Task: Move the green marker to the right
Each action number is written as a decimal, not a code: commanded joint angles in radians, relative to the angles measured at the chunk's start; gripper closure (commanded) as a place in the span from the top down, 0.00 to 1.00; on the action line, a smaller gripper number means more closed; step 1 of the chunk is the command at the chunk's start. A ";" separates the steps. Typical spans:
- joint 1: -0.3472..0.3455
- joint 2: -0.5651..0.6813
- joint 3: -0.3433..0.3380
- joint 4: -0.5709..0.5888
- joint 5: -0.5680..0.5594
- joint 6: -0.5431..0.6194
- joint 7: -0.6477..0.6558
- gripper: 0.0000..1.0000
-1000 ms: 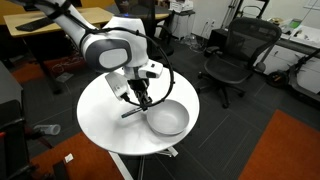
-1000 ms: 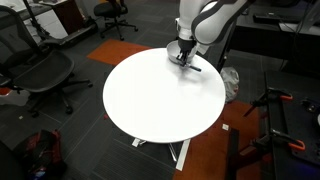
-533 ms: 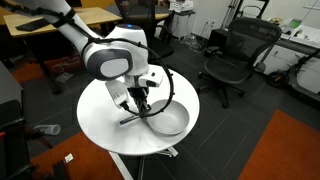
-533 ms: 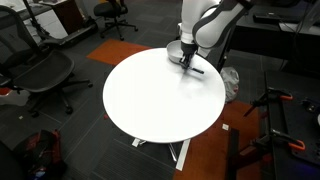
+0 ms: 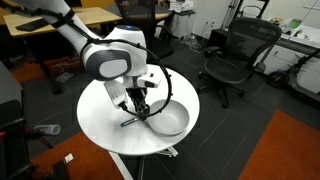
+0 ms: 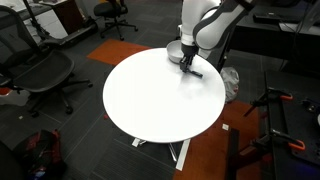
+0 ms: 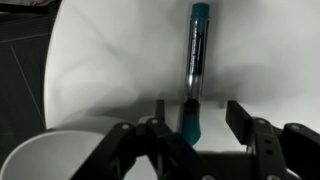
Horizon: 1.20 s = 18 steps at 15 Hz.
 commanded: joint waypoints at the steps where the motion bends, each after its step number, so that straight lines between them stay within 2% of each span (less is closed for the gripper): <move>1: 0.013 -0.044 -0.011 -0.039 -0.019 0.006 0.011 0.96; 2: 0.019 -0.056 -0.015 -0.049 -0.023 0.014 0.015 1.00; 6: 0.035 -0.118 -0.024 -0.096 -0.036 0.025 0.019 1.00; 12: 0.078 -0.246 -0.064 -0.175 -0.113 -0.025 0.062 1.00; 18: 0.070 -0.427 -0.062 -0.300 -0.181 -0.008 0.062 1.00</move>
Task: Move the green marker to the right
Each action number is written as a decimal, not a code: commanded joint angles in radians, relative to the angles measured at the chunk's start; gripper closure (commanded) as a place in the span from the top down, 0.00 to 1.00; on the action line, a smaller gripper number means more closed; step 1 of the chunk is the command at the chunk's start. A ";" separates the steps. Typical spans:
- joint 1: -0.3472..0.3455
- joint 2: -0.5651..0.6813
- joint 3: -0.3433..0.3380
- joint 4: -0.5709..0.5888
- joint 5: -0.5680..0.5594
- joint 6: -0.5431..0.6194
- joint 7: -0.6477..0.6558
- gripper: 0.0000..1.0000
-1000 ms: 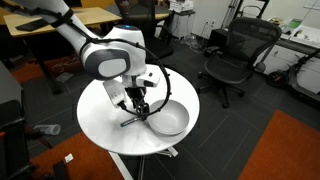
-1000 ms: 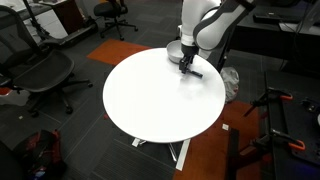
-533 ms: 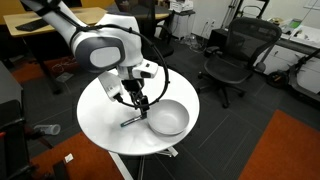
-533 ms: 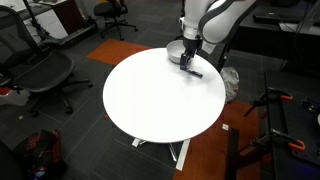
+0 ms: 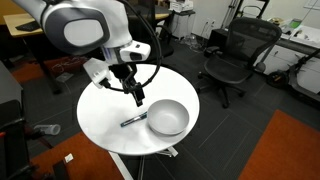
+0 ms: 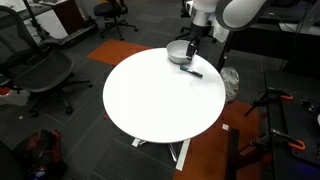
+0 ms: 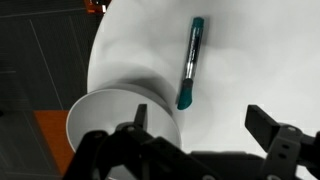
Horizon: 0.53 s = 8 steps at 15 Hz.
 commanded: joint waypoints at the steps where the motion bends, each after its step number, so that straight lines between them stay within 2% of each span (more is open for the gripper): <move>1: 0.007 -0.156 -0.011 -0.113 -0.069 -0.009 0.042 1.00; 8: -0.038 -0.328 0.011 -0.225 -0.167 -0.001 0.097 1.00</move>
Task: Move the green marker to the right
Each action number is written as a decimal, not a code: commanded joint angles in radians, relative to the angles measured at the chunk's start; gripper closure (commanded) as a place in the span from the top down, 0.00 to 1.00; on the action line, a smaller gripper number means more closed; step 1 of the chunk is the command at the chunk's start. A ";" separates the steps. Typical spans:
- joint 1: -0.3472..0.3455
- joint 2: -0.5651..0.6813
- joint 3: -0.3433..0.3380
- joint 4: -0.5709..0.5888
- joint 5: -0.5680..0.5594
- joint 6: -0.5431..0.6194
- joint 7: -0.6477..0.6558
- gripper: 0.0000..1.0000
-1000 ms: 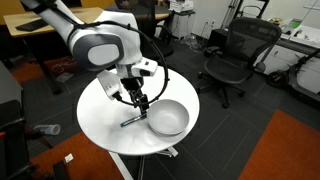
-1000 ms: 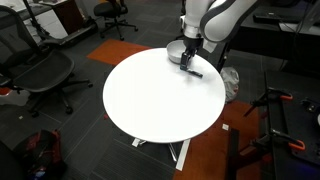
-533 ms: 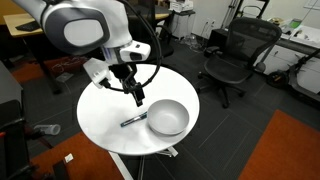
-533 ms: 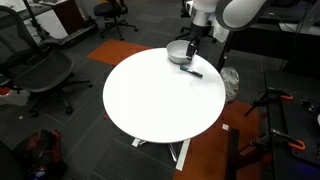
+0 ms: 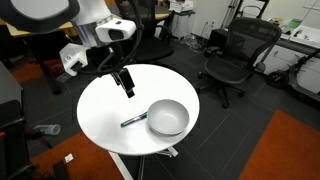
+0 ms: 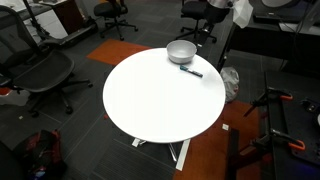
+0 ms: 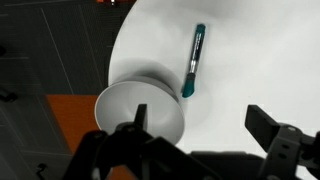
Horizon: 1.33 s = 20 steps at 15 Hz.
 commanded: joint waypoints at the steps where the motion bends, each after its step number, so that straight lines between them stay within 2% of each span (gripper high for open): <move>1: -0.032 -0.119 0.017 -0.086 -0.063 -0.002 0.044 1.00; 8: -0.099 -0.256 0.056 -0.181 -0.114 0.014 0.061 1.00; 14: -0.150 -0.338 0.095 -0.248 -0.095 0.036 0.046 1.00; 15: -0.143 -0.286 0.093 -0.201 -0.064 0.009 0.007 1.00; 20: -0.153 -0.313 0.102 -0.223 -0.063 0.011 0.007 1.00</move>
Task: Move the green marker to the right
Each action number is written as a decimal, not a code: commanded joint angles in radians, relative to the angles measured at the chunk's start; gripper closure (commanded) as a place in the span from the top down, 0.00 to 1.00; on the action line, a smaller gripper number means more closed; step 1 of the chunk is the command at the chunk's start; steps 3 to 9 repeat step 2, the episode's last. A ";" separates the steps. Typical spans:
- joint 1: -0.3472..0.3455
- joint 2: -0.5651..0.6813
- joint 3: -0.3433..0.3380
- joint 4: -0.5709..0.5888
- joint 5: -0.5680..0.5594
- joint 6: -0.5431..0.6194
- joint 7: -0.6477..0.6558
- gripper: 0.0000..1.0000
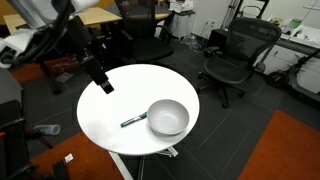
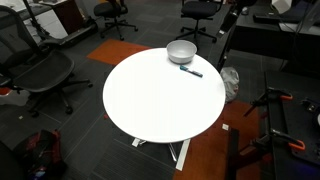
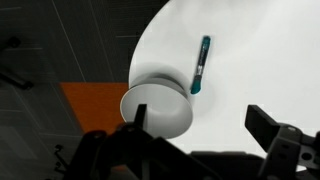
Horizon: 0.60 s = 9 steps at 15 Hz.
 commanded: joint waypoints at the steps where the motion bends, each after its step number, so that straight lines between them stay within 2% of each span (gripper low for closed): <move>1: -0.023 0.000 0.024 0.000 0.014 0.000 -0.012 1.00; 9: -0.023 0.000 0.024 0.000 0.014 0.000 -0.012 1.00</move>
